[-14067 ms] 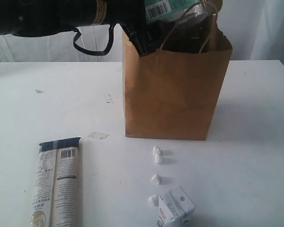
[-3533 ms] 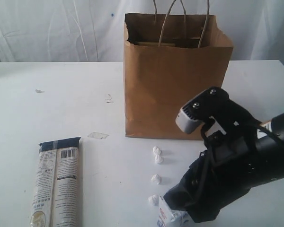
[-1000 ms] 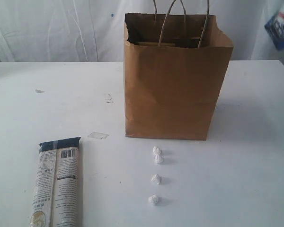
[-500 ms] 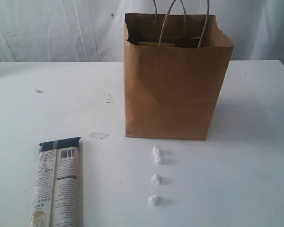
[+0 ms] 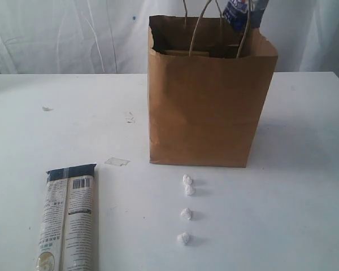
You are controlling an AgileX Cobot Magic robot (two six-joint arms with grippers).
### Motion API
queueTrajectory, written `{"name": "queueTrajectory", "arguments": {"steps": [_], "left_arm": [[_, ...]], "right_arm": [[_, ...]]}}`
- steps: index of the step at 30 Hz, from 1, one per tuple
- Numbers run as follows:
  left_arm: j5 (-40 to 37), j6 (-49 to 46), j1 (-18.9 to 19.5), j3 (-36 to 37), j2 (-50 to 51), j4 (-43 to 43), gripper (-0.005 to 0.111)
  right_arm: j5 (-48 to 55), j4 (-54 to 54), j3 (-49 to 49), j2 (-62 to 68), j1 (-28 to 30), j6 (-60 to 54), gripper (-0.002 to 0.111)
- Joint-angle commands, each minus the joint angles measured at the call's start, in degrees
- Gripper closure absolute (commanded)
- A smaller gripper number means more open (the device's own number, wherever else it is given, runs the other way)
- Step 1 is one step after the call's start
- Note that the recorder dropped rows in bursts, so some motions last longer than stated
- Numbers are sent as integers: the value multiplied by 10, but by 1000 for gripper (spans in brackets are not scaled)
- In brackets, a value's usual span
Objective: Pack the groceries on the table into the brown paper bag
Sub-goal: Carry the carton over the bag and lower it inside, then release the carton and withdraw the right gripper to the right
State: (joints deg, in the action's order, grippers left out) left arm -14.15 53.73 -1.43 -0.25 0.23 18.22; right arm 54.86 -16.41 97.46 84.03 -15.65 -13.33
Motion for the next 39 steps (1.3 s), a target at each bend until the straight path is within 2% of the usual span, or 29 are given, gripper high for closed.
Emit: {"name": "queueTrajectory", "arguments": {"steps": [1,16,18,21,23,39], "left_arm": [[0,-1,1,3,-2,2,107],[0,-1,1,3,-2,2,107],[0,-1,1,3,-2,2,107],[0,-1,1,3,-2,2,107],[0,-1,1,3,-2,2,107],[0,-1,1,3,-2,2,107]], "right_arm": [[-35,-29,-11,12,4,-21,68],[-31,-11,-17,48,4,-32,68],[-32,-11,-17,55,4,-32,63],[-31,-5,-17,66,4,-32,48],[-31,-5,-17,68,4,-32,43],[-20,41,-17,52,4,-28,45]]}}
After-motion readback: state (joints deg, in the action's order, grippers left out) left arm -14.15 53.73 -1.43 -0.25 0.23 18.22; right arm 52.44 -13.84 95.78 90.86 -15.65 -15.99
